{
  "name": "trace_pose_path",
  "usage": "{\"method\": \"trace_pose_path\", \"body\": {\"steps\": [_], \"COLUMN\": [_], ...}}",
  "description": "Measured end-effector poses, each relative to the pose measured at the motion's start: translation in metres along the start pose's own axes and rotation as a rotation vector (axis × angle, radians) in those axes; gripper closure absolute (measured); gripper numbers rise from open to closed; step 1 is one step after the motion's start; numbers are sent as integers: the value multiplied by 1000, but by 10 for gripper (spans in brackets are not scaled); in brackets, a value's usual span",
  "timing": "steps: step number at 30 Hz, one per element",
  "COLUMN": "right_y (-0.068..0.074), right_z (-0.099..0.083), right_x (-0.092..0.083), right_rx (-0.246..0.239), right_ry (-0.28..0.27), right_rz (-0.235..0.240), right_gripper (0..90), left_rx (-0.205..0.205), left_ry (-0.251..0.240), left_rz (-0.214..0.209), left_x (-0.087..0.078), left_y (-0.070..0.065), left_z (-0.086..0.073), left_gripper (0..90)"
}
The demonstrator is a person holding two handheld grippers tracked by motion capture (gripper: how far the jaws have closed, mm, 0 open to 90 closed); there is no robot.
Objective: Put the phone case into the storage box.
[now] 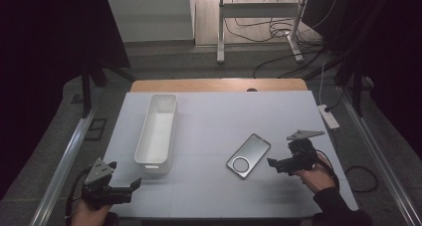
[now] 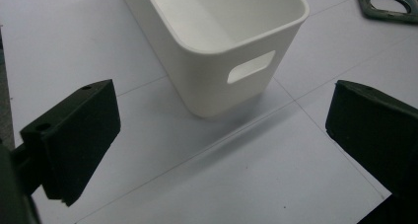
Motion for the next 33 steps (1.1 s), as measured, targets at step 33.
{"method": "trace_pose_path", "body": {"steps": [33], "right_y": [-10], "right_z": [22], "right_x": [29], "right_rx": [-9], "right_ry": [85], "right_rz": [-46], "right_gripper": [0], "left_rx": [0], "left_ry": [-6], "left_rz": [-7], "left_x": [0], "left_y": [0], "left_z": [0], "left_gripper": [12]}}
Point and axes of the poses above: each handheld gripper's, and its own axes: x roughly forward along the jaws, z roughly out of its top, y roughly to its left, the point moved 7 cm from there along x, roughly forward along the jaws, and after that the axes turned 7 degrees about z, right-handed, at the moved point
